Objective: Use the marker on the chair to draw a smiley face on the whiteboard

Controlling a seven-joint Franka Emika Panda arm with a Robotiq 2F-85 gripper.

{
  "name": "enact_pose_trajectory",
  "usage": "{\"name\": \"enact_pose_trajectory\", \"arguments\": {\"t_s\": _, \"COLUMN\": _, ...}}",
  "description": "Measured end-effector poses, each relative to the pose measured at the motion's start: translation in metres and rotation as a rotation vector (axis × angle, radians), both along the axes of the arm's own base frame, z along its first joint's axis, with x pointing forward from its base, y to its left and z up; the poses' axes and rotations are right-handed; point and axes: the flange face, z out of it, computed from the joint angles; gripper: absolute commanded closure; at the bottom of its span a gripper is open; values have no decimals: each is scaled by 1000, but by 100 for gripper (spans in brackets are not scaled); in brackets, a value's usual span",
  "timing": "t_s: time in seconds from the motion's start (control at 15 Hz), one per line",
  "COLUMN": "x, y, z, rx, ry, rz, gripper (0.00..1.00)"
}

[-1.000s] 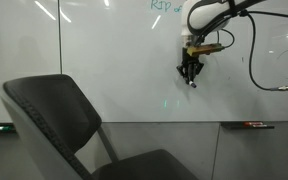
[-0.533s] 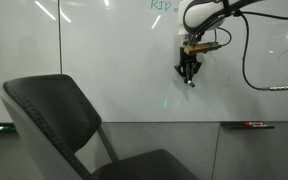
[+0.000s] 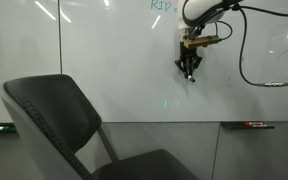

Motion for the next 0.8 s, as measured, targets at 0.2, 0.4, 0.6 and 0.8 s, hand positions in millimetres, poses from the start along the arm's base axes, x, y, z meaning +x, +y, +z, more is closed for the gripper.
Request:
{"name": "enact_pose_trajectory", "arguments": {"t_s": 0.2, "x": 0, "y": -2, "z": 5, "rx": -1, "ry": -3, "rz": -7, "gripper": 94}}
{"name": "enact_pose_trajectory", "arguments": {"t_s": 0.4, "x": -1, "y": -3, "z": 9, "rx": 0, "ry": -6, "rz": -8, "gripper": 94}}
{"name": "enact_pose_trajectory", "arguments": {"t_s": 0.6, "x": -6, "y": -4, "z": 20, "rx": 3, "ry": -20, "rz": -9, "gripper": 94}}
{"name": "enact_pose_trajectory", "arguments": {"t_s": 0.8, "x": -19, "y": -6, "z": 39, "rx": 12, "ry": -22, "rz": -18, "gripper": 94}}
